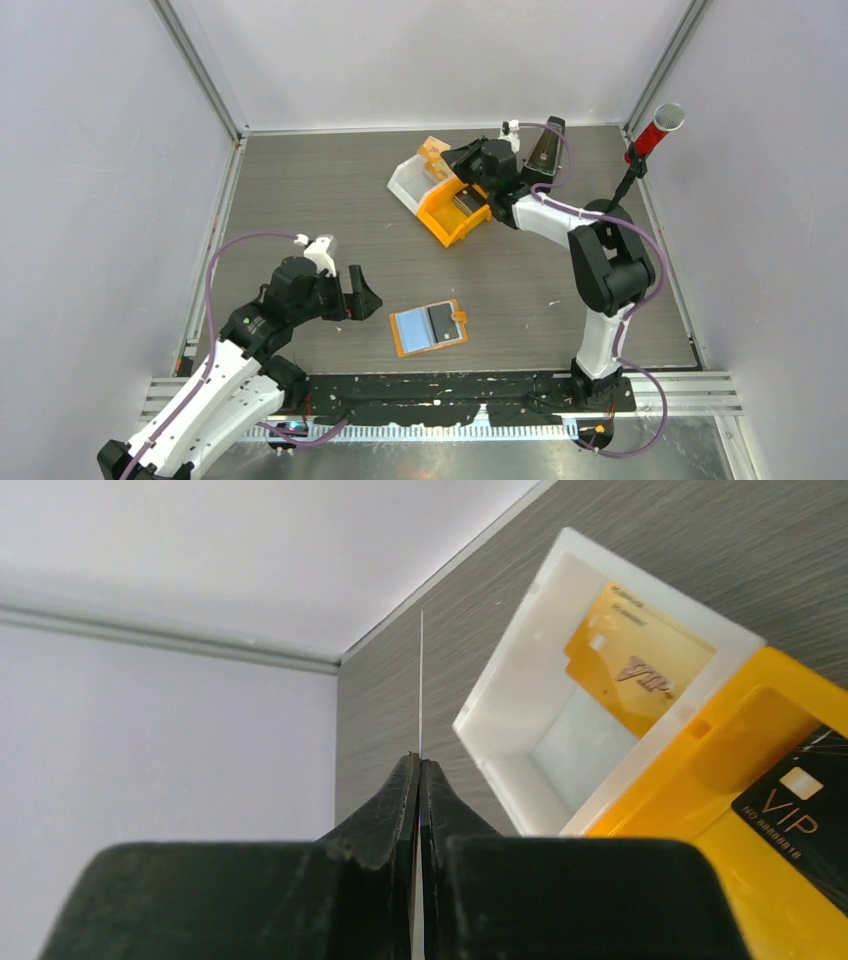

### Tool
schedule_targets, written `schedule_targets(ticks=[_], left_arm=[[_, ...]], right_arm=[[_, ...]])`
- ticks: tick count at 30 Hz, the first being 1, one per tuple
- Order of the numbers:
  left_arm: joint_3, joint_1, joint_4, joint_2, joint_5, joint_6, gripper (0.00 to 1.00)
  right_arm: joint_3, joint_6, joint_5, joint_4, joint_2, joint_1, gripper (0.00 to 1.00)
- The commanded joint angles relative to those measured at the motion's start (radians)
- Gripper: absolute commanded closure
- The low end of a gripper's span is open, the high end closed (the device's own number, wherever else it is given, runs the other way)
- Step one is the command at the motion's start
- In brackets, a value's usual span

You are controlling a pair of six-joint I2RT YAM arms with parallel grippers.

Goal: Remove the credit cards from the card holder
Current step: Place the credit card in the storage box.

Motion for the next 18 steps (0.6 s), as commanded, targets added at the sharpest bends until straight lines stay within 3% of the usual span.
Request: schedule_targets(ticks=[1,18], left_arm=[[0.02,0.003,-0.018,-0.049,0.013,-0.001,0.03],[0.025,0.002,-0.035,-0.065,0.015,-0.001,0.02]], right_arm=[[0.079,0.103,0.15,-0.001,0.07,0.002,0.95],[0.206,0.211,0.259,-0.181,0.217,0.002,0.95]])
